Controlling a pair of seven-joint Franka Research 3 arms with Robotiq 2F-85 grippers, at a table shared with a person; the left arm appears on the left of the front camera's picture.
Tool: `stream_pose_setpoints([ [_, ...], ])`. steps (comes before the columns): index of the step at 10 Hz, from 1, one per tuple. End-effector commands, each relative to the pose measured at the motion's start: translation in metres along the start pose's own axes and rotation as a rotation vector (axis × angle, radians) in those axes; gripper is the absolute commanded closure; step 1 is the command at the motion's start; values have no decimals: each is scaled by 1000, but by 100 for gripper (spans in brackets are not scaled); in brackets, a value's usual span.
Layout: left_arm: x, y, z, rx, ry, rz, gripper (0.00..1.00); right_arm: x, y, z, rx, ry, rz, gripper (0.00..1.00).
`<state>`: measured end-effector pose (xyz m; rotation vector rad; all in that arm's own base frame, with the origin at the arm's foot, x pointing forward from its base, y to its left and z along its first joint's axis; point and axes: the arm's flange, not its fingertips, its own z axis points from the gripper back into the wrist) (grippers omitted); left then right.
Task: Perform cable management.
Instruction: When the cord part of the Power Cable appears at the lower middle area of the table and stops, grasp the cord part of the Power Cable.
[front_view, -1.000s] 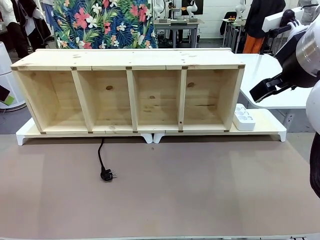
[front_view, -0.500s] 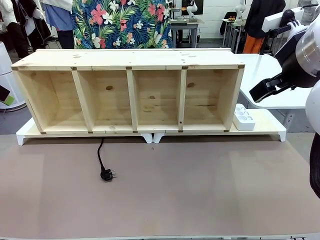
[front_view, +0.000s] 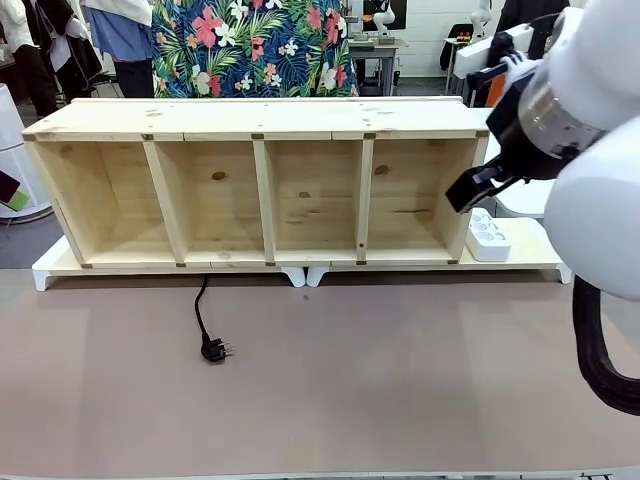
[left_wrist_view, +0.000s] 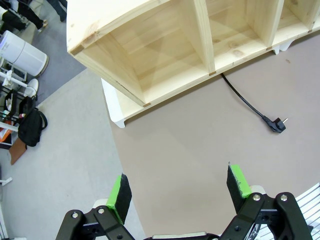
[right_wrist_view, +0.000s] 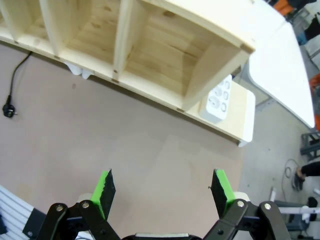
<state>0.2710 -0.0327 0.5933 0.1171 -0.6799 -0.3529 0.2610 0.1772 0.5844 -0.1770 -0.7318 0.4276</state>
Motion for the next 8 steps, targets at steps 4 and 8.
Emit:
stream_pose_setpoints([
  [4,1,1,1,1,-9,1,0,44,53,-27,129,72,-85,0],
  [8,1,1,1,1,-9,1,0,82,114,-67,203,152,-97,0],
])
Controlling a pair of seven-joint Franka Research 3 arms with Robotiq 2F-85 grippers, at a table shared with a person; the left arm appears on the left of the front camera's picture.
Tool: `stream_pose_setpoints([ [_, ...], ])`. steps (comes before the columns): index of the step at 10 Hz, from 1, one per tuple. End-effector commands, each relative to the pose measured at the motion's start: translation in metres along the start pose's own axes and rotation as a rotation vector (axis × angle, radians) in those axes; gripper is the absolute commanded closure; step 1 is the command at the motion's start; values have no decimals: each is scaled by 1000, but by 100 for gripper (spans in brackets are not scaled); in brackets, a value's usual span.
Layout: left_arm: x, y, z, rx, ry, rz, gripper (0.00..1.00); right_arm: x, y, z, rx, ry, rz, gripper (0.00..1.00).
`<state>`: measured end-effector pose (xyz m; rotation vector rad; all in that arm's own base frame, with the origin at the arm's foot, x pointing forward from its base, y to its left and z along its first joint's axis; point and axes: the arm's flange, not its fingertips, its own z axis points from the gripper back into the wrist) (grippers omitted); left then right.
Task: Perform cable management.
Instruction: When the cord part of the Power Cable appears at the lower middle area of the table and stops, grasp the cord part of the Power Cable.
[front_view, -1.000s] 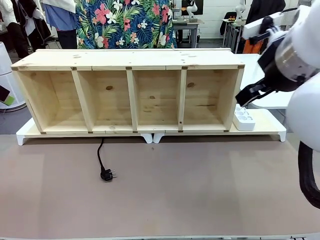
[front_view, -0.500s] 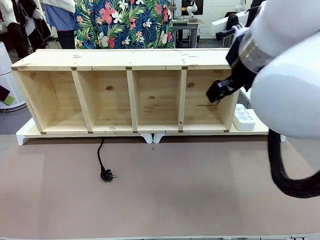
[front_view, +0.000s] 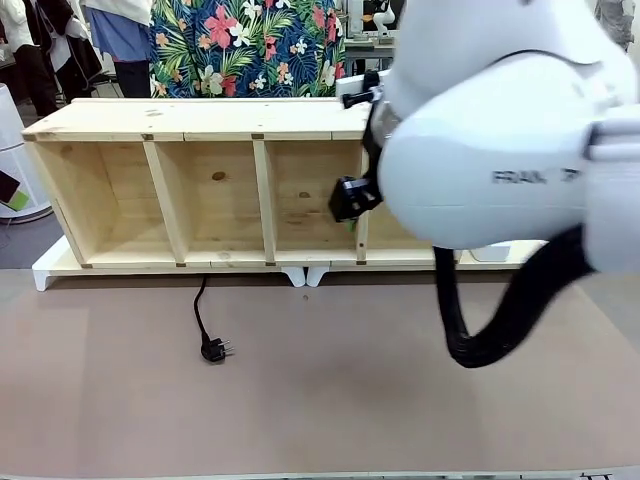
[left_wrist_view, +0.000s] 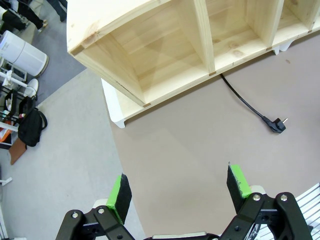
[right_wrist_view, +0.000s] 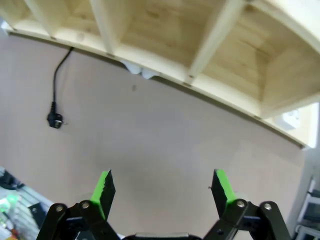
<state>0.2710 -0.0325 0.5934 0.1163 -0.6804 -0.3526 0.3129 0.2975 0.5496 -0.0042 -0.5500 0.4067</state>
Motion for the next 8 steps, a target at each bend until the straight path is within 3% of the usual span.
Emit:
stream_pose_setpoints([
  [1,1,0,0,1,-8,1,0,23,22,-18,31,24,-34,0],
  [8,1,0,0,1,-8,1,0,55,99,-97,1,141,-162,0],
])
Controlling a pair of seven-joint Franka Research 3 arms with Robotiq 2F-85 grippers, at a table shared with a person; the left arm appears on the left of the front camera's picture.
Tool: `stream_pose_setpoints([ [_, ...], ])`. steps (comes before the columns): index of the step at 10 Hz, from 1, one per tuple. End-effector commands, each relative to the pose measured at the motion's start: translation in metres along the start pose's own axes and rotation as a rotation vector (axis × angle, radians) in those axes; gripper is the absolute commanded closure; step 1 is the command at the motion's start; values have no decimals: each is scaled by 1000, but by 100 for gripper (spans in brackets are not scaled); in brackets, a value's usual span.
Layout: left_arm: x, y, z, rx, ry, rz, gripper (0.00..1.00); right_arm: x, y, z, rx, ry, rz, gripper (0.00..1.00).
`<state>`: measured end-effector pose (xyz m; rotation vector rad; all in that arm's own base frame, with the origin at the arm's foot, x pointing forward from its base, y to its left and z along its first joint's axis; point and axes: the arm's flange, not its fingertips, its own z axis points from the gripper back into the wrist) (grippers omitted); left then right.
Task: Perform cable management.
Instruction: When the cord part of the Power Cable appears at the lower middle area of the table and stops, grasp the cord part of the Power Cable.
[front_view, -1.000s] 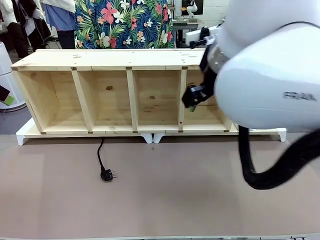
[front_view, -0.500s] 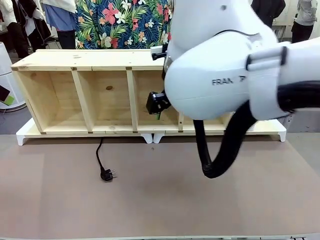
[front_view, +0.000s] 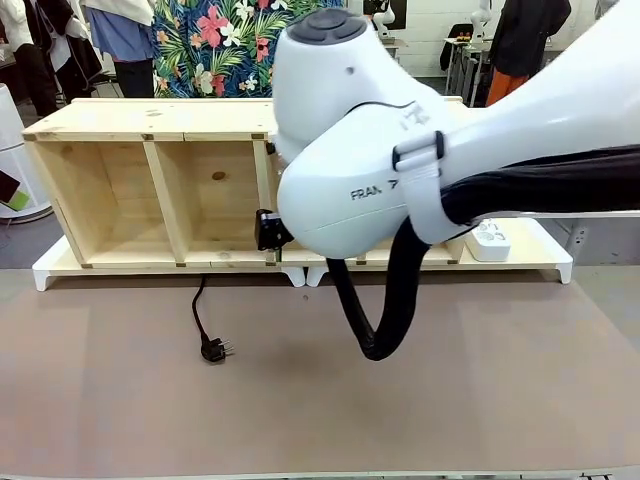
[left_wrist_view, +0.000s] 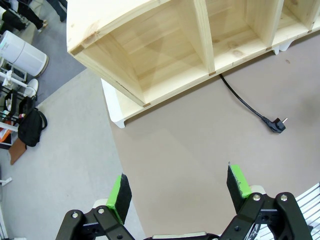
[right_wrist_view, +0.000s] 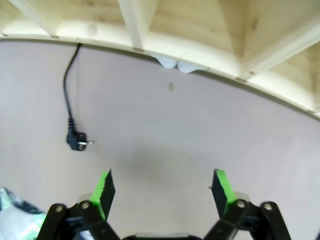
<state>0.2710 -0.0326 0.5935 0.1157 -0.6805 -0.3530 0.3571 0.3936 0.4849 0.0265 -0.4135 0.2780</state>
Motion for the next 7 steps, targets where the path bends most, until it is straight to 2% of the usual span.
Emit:
stream_pose_setpoints([
  [1,1,0,0,2,-8,1,0,17,32,-17,-12,20,-19,0],
  [4,1,0,0,2,-8,1,0,24,58,-37,54,35,8,0],
  [7,1,0,0,2,-8,1,0,18,78,-53,47,84,-9,0],
])
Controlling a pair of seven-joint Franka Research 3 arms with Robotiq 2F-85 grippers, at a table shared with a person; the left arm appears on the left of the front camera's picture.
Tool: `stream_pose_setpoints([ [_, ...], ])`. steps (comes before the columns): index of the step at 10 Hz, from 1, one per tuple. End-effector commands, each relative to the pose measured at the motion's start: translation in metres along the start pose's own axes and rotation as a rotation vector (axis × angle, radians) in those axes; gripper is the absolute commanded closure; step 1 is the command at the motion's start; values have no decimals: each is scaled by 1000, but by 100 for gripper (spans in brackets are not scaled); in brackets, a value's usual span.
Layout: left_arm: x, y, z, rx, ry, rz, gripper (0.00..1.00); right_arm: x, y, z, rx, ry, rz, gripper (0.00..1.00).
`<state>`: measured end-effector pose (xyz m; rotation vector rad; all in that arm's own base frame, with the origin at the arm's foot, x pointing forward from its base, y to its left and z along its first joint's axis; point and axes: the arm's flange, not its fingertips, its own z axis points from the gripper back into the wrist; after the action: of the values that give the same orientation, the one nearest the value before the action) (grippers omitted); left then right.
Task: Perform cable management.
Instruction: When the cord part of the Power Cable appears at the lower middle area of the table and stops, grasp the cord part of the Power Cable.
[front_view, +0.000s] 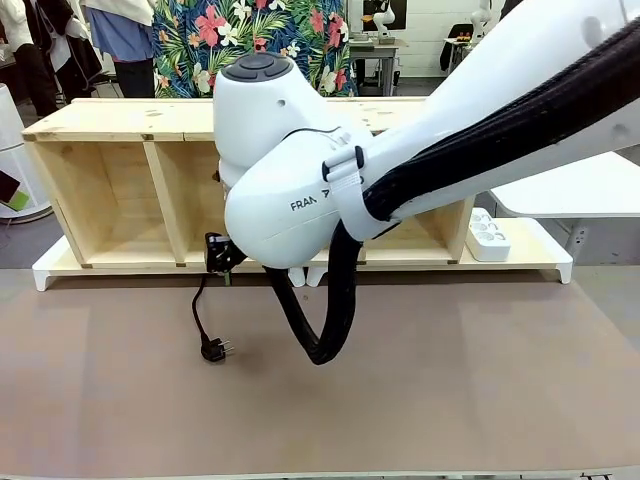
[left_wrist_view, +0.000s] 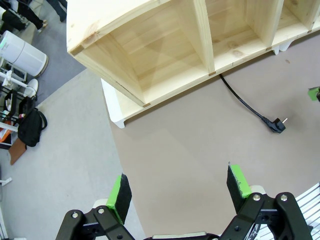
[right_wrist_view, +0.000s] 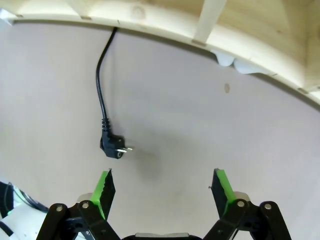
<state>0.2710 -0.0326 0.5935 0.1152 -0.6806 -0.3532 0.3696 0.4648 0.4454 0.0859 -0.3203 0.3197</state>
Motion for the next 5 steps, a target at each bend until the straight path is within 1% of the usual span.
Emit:
stream_pose_setpoints([
  [1,1,0,0,2,-8,1,0,2,18,-12,-27,12,-29,0],
  [3,1,0,0,2,-8,1,0,-1,26,-15,-9,11,-6,0],
  [5,1,0,0,2,-8,1,0,-4,26,-12,6,2,-8,0],
])
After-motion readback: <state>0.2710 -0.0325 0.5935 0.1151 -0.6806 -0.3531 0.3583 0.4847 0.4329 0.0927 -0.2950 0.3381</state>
